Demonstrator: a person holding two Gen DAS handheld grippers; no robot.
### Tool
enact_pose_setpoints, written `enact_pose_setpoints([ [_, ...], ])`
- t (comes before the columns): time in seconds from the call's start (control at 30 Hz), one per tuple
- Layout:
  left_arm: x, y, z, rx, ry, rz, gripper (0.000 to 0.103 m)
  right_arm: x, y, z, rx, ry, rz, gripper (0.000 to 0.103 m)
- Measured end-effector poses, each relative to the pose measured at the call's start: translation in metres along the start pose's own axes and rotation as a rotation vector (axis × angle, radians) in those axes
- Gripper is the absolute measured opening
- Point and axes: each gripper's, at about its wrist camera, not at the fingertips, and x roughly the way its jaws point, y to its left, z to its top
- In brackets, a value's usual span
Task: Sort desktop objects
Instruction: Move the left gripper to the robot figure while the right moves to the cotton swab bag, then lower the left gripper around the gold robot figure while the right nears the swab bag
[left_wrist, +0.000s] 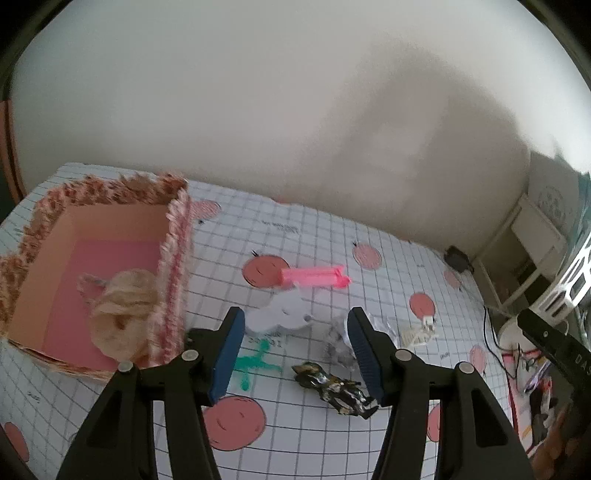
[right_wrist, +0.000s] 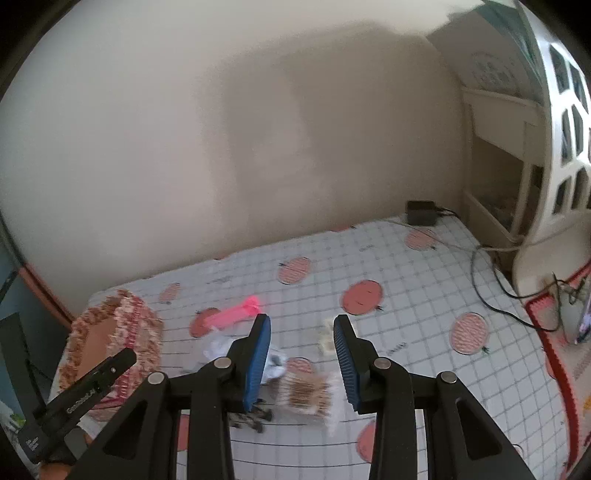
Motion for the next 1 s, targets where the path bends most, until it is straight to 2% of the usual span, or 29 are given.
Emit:
enact_pose_setpoints([
  [0.2, 0.029, -0.013, -0.016, 0.01, 0.098, -0.016, 0.063, 0.027, -0.012, -0.011, 0.058, 0.097, -0.011, 0.038],
  [0.3, 0.039, -0.018, -0.022, 0.013, 0.132, -0.018, 0.063, 0.042, -0.009, -0.021, 0.03, 0.174, -0.085, 0.04],
  [0.37, 0.046, -0.019, -0.026, 0.008, 0.158, -0.008, 0.063, 0.054, -0.019, -0.029, 0.064, 0.239, -0.119, 0.04],
  [0.43, 0.056, -0.019, -0.032, -0.009, 0.193, -0.013, 0.063, 0.064, -0.028, -0.035, 0.115, 0.29, -0.108, 0.04],
  [0.6, 0.072, -0.018, -0.045, -0.078, 0.258, -0.056, 0.063, 0.084, -0.033, -0.046, 0.109, 0.359, -0.156, 0.043],
  [0.7, 0.081, -0.015, -0.05, -0.138, 0.29, -0.091, 0.063, 0.091, -0.035, -0.051, 0.143, 0.381, -0.138, 0.043],
  [0.9, 0.095, -0.015, -0.059, -0.163, 0.338, -0.082, 0.063, 0.095, -0.024, -0.054, 0.125, 0.375, -0.119, 0.043],
  [0.97, 0.099, -0.015, -0.061, -0.18, 0.351, -0.085, 0.063, 0.095, -0.022, -0.055, 0.127, 0.372, -0.112, 0.049],
  [1.0, 0.101, -0.014, -0.062, -0.186, 0.356, -0.085, 0.063, 0.096, -0.02, -0.055, 0.13, 0.373, -0.11, 0.055],
])
